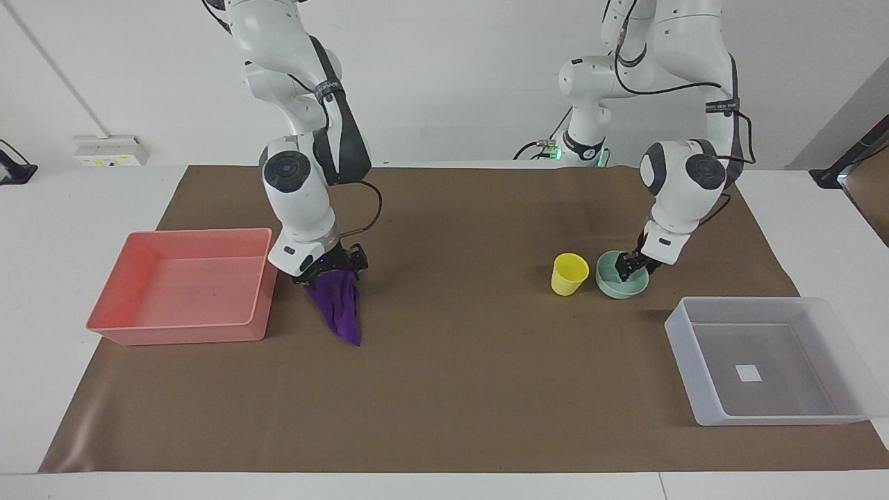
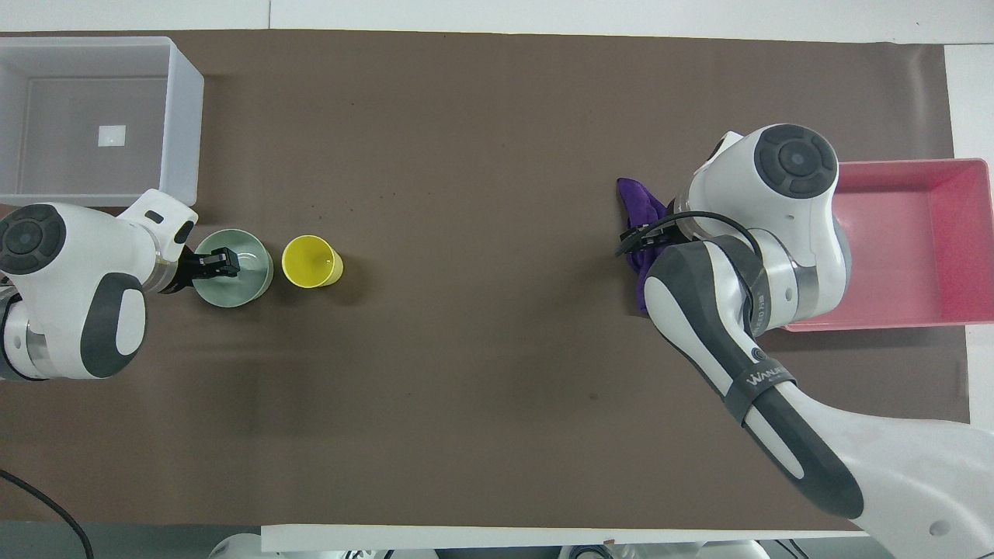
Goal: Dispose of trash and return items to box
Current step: 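Grasp the green bowl with the left gripper while the right gripper grasps the cloth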
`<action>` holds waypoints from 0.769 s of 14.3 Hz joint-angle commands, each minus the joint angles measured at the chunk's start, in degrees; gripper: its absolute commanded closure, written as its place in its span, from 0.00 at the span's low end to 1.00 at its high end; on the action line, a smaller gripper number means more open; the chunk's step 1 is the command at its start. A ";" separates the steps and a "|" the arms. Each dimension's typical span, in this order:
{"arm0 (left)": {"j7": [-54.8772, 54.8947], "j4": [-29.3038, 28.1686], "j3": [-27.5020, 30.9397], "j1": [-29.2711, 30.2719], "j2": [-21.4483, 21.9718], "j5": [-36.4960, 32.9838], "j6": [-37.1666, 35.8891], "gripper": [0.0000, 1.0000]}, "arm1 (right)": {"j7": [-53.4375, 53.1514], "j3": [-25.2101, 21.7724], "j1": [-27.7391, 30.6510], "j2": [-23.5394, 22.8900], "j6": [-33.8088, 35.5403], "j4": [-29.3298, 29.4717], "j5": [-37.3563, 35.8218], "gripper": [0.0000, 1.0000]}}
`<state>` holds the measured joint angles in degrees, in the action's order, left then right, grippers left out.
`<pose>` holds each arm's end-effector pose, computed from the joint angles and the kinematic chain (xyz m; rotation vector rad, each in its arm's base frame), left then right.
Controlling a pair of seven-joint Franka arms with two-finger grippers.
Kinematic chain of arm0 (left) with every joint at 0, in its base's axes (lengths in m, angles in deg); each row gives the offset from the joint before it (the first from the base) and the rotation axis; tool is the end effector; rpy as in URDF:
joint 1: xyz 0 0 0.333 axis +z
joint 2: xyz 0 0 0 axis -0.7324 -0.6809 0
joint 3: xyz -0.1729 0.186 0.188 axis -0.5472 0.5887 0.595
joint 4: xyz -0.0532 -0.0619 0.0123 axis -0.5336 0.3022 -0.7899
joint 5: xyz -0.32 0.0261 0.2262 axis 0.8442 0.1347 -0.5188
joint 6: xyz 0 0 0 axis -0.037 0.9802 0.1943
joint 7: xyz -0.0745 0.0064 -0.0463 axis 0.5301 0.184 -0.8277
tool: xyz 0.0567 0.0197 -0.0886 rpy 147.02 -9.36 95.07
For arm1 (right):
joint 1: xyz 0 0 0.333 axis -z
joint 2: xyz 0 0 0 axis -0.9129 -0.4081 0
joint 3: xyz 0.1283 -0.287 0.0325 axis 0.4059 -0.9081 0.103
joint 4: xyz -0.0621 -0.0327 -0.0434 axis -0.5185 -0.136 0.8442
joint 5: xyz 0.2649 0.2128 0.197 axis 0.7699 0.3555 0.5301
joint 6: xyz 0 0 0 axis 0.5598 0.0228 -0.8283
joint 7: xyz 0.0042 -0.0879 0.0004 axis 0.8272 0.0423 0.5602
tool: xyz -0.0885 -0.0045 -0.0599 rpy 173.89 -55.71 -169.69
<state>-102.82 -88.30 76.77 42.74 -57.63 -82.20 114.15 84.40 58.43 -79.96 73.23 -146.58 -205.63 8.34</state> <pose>0.5067 -0.0613 0.3027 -3.1230 -0.2224 -0.0330 0.5590 0.1442 0.3419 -3.1054 -0.3381 0.0270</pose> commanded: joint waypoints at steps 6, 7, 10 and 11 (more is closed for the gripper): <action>-1.01 1.30 0.54 -1.01 -0.43 0.06 0.00 1.00 | -2.75 -0.09 -0.81 -0.66 -4.45 -5.93 0.21 0.52; -1.01 2.79 0.54 -1.01 -0.26 0.06 -2.10 1.00 | -2.75 -0.09 -0.55 -0.74 -3.58 -5.32 0.21 0.77; -0.48 9.29 0.54 -0.40 1.58 0.06 -13.68 1.00 | -3.63 -0.18 -0.54 -0.13 -2.87 -5.14 0.30 1.00; 0.65 12.10 0.72 -0.23 2.02 0.06 -18.16 1.00 | -3.81 -0.18 -0.11 0.13 -1.74 -4.62 0.04 1.00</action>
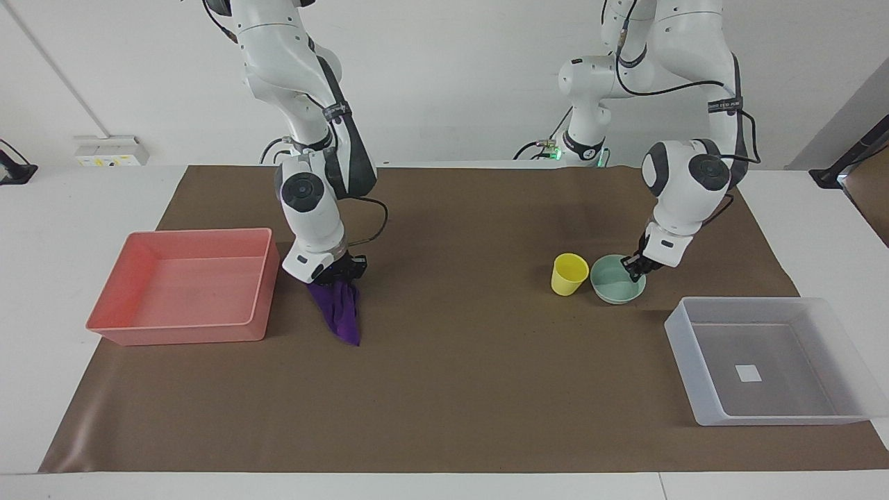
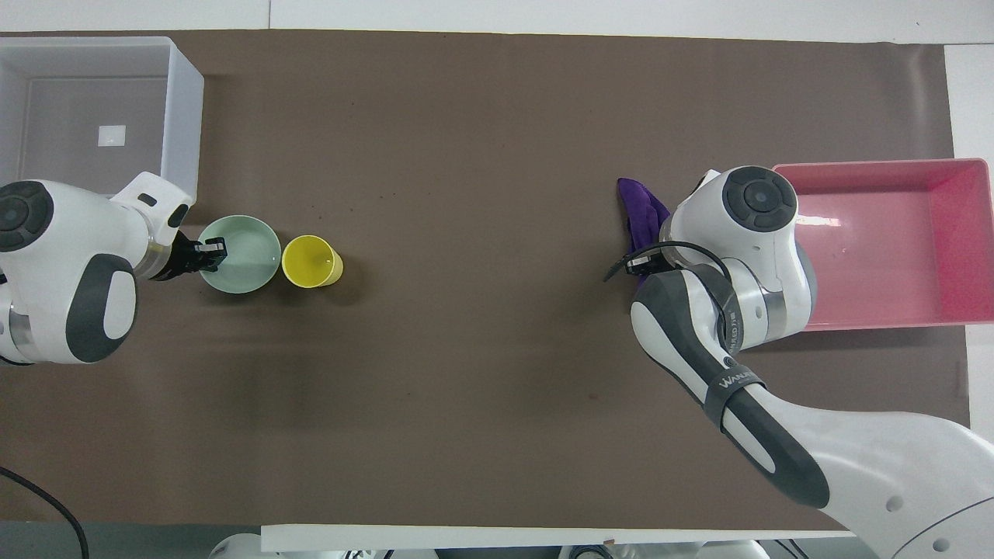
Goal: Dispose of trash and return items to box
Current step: 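Carry the bowl into the clear bin while the right gripper carries the cloth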
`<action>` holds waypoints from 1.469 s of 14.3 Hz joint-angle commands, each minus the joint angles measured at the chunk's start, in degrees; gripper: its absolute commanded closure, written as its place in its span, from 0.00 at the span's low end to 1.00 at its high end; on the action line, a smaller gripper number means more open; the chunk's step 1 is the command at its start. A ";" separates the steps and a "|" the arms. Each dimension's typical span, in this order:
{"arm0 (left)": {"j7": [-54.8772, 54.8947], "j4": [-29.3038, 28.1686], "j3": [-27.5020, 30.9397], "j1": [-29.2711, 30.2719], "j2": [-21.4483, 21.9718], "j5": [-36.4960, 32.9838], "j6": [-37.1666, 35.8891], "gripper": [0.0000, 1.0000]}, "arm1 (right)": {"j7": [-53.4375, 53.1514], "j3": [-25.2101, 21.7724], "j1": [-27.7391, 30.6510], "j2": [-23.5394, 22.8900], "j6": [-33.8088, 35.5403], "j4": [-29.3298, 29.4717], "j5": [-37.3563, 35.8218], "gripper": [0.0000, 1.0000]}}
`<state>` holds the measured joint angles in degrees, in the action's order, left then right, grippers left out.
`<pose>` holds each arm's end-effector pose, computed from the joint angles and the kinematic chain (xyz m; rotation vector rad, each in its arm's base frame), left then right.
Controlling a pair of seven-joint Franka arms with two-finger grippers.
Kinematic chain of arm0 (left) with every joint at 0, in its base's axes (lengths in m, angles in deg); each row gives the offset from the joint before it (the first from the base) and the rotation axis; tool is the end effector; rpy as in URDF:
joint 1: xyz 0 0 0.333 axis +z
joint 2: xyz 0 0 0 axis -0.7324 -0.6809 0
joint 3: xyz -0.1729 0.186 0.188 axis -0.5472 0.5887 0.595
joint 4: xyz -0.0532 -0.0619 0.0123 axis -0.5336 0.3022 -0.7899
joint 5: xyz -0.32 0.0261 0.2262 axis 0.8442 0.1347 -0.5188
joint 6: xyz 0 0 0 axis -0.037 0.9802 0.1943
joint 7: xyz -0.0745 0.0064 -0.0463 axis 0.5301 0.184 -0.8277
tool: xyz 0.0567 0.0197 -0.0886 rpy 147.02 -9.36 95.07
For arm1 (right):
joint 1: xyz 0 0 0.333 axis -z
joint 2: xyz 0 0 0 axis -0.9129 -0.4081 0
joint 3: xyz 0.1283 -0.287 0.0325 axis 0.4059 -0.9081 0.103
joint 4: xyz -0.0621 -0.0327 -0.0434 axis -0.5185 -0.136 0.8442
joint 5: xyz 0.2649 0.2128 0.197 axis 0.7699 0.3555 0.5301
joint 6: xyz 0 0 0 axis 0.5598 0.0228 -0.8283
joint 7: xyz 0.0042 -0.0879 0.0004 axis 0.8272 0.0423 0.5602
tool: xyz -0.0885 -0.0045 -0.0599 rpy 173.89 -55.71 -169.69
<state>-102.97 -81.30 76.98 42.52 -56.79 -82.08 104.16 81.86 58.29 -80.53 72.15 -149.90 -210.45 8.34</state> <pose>0.5271 -0.0632 0.3462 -3.1126 -0.2321 0.0238 0.5391 0.1433 0.3003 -3.1192 -0.2794 0.0970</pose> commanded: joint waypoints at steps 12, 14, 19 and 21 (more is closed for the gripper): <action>4.86 29.25 1.56 10.87 -11.25 7.24 -1.38 1.00 | 1.52 -0.66 8.44 23.44 22.67 3.98 -3.12 1.00; 4.86 39.01 1.47 14.92 -19.42 7.41 -0.75 1.00 | 6.62 -0.75 12.48 23.90 26.28 5.73 -3.21 1.00; 4.51 41.17 1.65 15.55 -28.60 6.89 11.63 1.00 | 22.43 -0.66 25.58 23.72 26.56 7.23 -3.21 1.00; 4.77 38.37 2.08 15.47 -28.95 6.80 11.81 1.00 | 27.80 -0.75 29.62 23.72 26.47 7.23 -3.13 1.00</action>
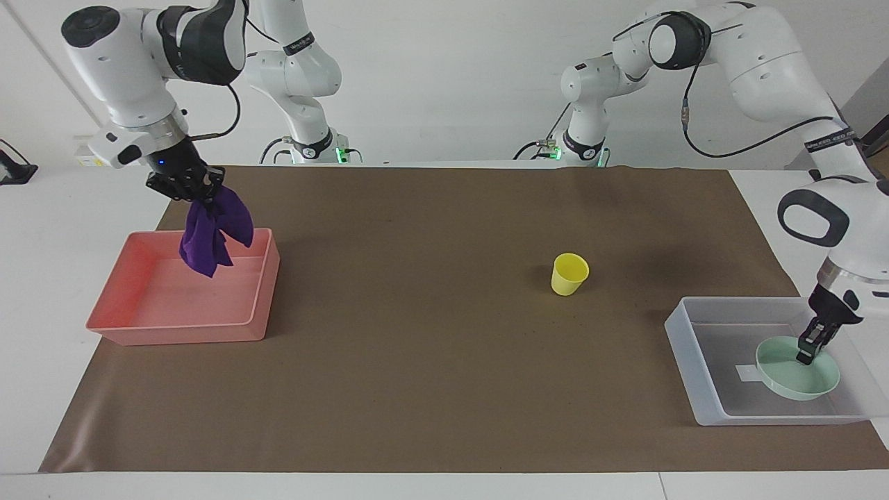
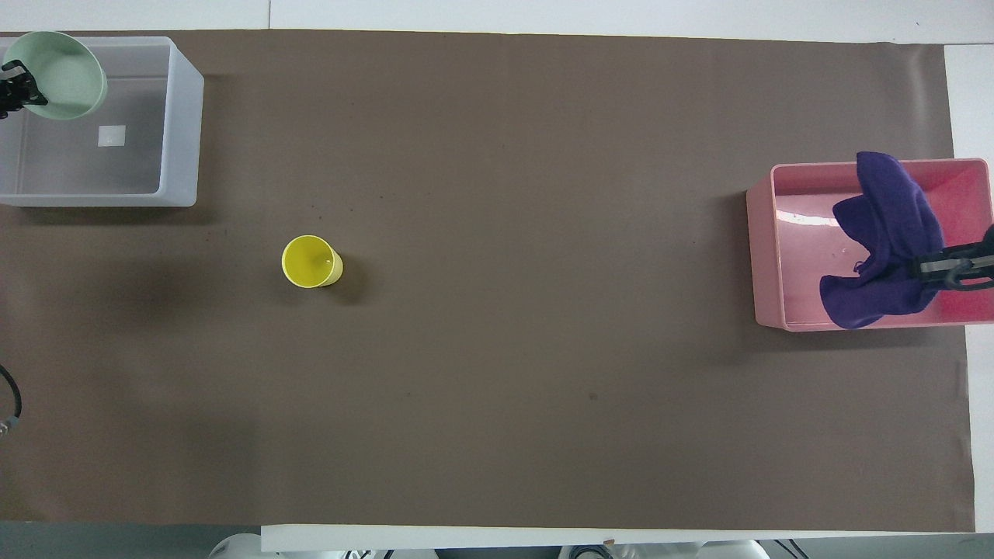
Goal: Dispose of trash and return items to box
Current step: 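Carry the bowl into the clear bin while the right gripper carries the cloth, then release the bowl in the clear bin while the right gripper releases the cloth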
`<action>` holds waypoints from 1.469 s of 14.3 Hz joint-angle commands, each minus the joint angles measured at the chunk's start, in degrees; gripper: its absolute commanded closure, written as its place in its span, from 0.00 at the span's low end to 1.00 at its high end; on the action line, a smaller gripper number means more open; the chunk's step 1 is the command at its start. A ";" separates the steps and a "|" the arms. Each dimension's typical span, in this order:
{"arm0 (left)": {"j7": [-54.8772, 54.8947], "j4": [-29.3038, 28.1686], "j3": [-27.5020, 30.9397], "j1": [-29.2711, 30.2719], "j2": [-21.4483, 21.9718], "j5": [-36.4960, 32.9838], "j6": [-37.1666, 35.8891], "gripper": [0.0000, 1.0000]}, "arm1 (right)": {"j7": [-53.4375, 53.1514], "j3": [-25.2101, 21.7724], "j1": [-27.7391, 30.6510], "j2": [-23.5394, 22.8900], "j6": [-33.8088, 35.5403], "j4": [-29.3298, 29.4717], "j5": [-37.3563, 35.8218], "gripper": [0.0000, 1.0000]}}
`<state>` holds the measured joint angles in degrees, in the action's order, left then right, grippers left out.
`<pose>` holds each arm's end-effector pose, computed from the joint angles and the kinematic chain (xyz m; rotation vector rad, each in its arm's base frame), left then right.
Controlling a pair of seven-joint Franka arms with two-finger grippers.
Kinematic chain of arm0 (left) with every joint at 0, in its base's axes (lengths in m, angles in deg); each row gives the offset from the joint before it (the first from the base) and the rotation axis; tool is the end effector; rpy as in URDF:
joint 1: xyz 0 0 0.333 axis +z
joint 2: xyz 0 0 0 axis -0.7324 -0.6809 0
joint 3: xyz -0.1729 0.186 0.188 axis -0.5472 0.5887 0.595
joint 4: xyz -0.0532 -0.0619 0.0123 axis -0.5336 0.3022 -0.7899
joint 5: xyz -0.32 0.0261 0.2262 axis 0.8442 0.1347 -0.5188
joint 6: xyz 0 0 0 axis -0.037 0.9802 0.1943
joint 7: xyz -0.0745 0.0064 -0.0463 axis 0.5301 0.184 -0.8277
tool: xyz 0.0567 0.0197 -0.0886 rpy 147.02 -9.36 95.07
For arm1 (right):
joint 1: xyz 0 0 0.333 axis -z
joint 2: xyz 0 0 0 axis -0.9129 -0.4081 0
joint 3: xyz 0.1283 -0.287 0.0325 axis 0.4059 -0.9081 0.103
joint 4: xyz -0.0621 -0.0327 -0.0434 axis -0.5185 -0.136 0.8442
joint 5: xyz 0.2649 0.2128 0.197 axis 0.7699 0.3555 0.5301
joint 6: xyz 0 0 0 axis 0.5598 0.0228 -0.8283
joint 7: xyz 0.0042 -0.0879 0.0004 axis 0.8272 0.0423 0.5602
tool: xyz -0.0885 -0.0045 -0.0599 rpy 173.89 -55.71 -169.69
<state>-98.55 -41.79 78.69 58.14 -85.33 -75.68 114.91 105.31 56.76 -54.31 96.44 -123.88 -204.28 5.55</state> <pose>0.7185 0.1335 0.3688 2.9398 0.6729 0.5470 0.4823 -0.1134 0.5380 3.1121 0.1978 0.0181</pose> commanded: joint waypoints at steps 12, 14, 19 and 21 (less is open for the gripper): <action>2.98 -2.73 0.47 -1.12 8.88 0.40 -5.66 0.01 | 5.43 0.78 7.55 -13.48 -14.03 -1.84 -0.33 0.98; 2.81 -3.00 0.38 -2.08 13.19 0.40 -14.34 0.00 | 5.17 0.78 7.47 -14.19 -14.84 -2.36 -0.33 0.94; 3.16 -9.74 0.21 -4.90 27.50 0.40 -36.51 0.00 | 5.08 0.87 7.11 -14.37 -14.49 -2.01 -0.07 0.17; 2.81 -17.46 0.12 -7.87 33.40 0.40 -37.68 0.00 | 4.64 1.04 6.59 -13.94 -13.53 -1.66 0.63 0.01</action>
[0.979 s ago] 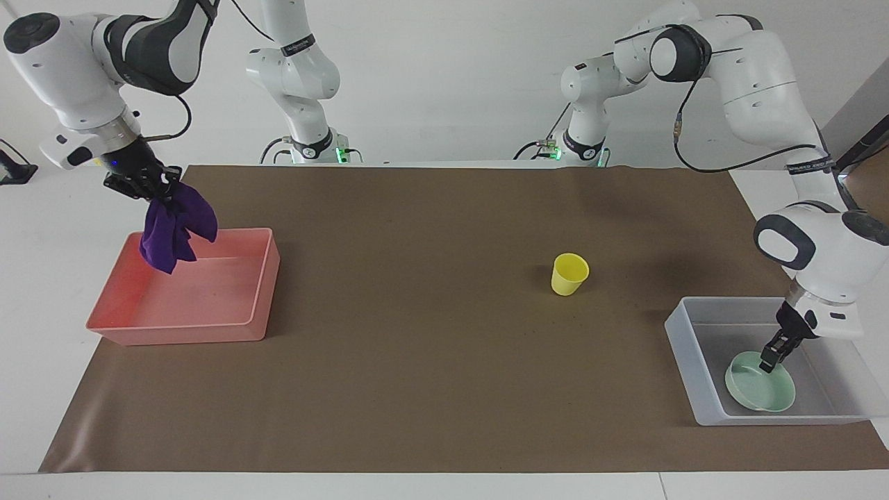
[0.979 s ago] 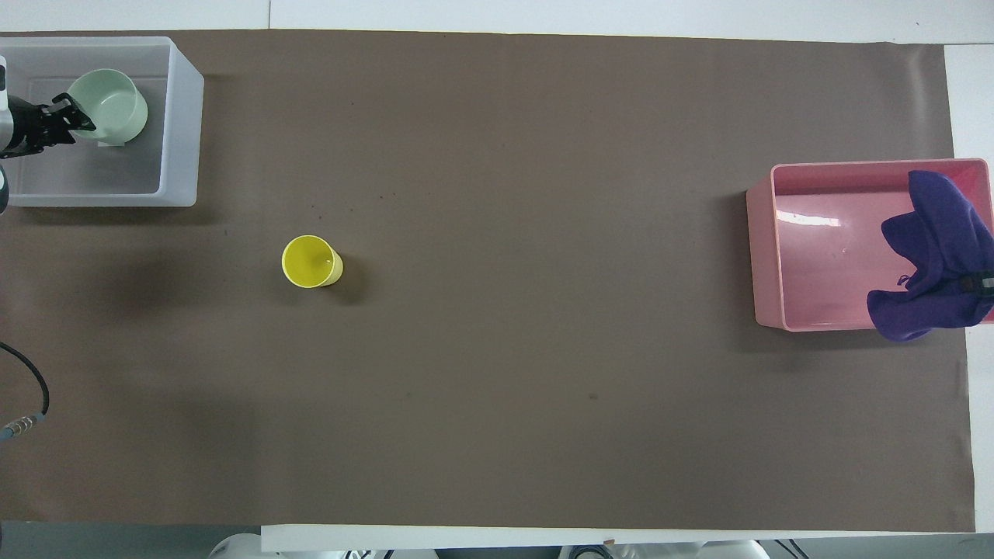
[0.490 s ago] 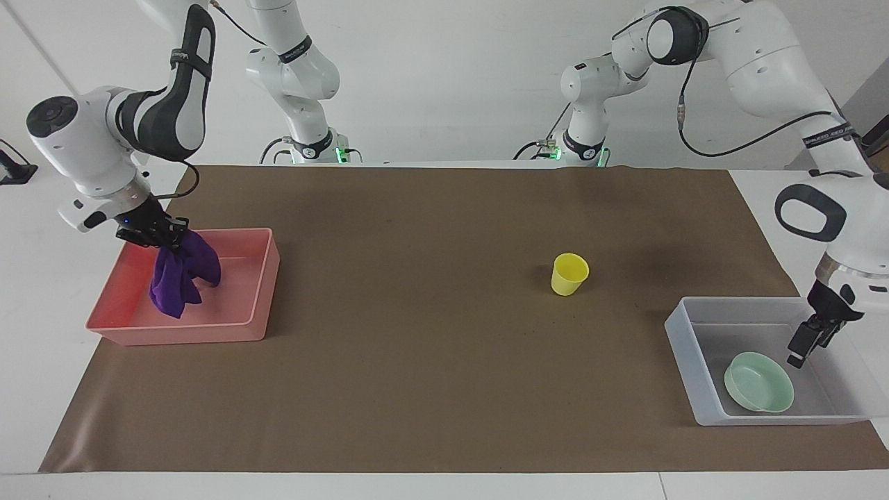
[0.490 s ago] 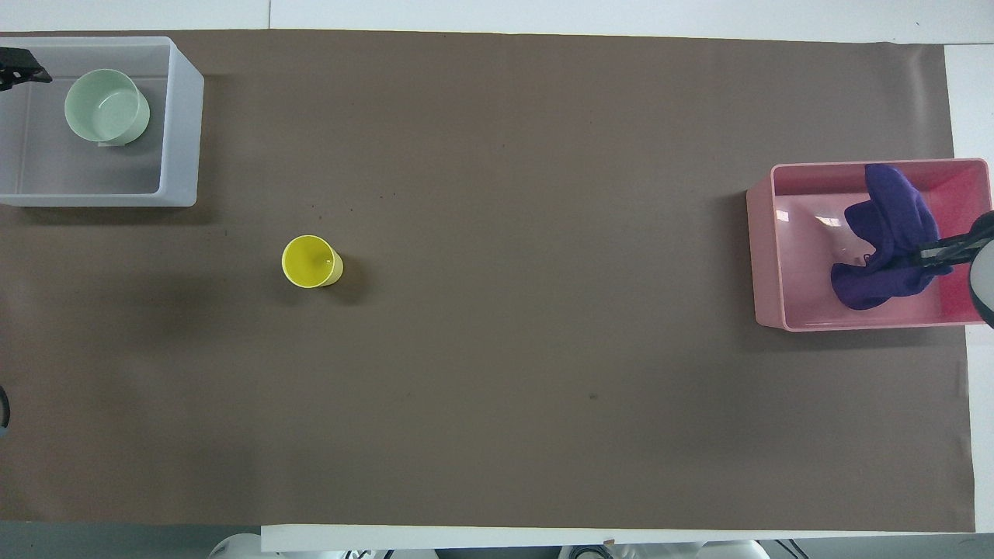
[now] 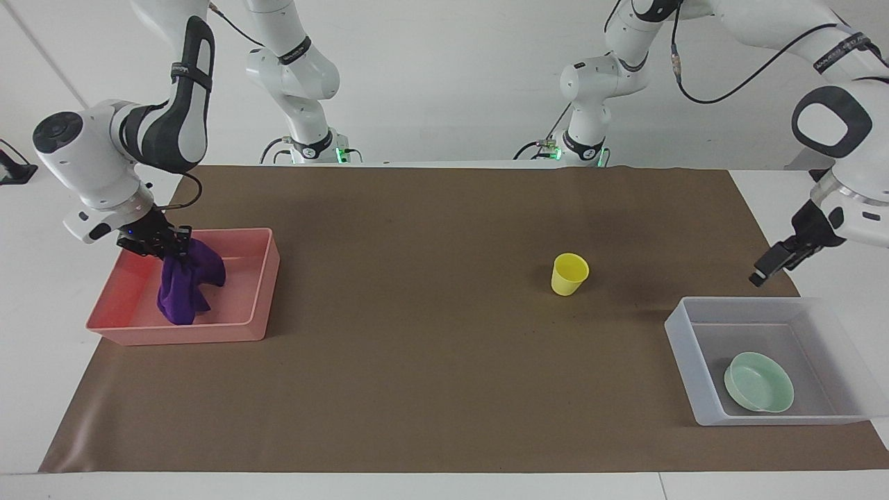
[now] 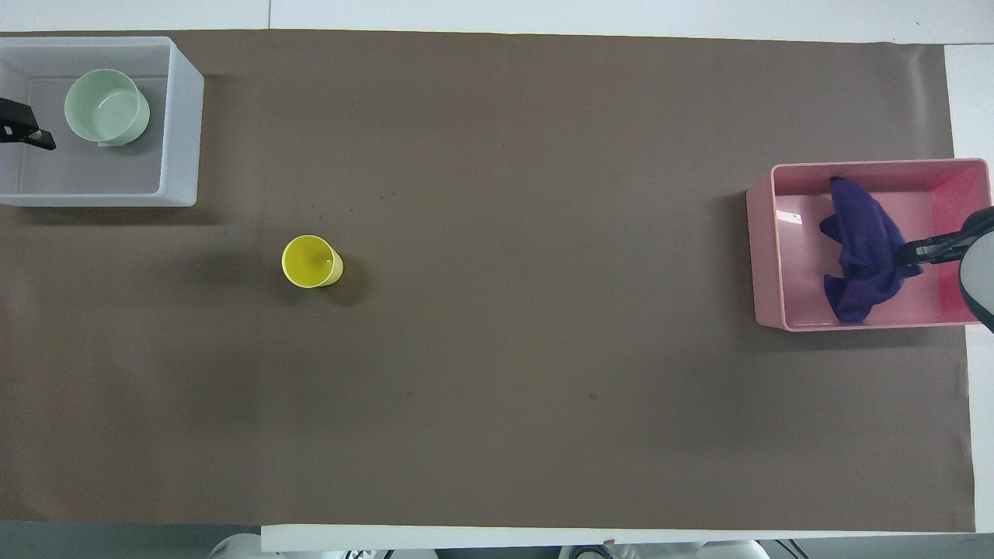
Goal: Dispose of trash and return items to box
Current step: 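Release the bowl in the clear bin while the right gripper releases the cloth, then reach the left gripper to the yellow cup and grasp it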
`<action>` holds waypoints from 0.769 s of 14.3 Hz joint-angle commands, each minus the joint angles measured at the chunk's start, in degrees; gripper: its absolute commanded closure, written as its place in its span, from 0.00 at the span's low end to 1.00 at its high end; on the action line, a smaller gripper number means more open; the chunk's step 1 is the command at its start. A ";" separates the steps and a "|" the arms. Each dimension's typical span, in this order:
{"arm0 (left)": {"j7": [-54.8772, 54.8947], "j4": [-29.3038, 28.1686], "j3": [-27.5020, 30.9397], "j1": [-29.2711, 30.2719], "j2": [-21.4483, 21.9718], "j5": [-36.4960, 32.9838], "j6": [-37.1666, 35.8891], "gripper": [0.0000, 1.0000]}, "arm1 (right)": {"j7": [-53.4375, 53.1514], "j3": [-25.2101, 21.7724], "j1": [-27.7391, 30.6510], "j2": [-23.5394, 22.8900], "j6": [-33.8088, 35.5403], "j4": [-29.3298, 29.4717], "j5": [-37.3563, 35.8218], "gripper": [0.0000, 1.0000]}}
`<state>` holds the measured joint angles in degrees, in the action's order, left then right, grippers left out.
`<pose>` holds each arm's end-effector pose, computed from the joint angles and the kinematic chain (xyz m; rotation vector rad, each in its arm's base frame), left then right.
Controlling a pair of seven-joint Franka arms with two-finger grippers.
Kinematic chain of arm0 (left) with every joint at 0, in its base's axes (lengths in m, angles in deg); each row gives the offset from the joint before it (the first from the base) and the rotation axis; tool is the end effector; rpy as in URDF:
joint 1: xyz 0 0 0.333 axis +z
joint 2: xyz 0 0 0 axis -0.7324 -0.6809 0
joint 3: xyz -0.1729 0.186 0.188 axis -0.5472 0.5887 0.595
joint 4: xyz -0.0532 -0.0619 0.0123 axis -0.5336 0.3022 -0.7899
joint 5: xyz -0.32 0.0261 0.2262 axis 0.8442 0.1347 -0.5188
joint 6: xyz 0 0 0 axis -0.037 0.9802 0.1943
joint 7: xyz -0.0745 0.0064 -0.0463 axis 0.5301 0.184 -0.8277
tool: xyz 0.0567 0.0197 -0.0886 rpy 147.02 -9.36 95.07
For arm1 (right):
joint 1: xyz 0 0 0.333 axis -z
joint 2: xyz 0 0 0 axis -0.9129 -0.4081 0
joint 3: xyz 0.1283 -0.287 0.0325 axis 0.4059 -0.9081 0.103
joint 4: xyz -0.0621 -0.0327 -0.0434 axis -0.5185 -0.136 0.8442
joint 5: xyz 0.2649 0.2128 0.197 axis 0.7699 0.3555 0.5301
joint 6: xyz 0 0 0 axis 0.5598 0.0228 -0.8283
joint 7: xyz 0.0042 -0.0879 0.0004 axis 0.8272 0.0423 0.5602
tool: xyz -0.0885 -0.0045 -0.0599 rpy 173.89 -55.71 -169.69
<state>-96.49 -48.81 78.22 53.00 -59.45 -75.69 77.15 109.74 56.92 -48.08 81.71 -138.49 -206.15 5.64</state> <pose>0.5972 0.0433 0.5421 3.0247 0.4177 0.0401 0.5229 -0.1810 0.4094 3.1242 0.1614 -0.0367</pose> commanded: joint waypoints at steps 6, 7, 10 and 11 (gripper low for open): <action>-9.51 -33.77 0.23 -15.65 14.94 0.41 22.37 0.00 | -11.83 1.50 -7.02 5.27 12.23 4.42 0.89 0.01; -12.67 -33.69 0.23 -17.93 12.58 0.41 25.01 0.00 | -12.79 1.42 -8.42 5.80 14.77 5.82 1.50 0.00; -17.00 -33.69 0.23 -21.81 7.91 0.41 32.40 0.01 | -17.63 1.42 -11.06 5.89 23.12 12.40 2.83 0.01; -17.53 -33.77 0.23 -22.26 6.42 0.41 33.64 0.02 | -17.64 1.42 -11.33 5.89 25.40 14.25 2.83 0.00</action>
<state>-112.71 -82.49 77.50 32.10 -50.41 -75.65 107.54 93.07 58.32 -59.19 88.19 -117.19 -195.89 7.61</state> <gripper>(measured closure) 0.009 0.004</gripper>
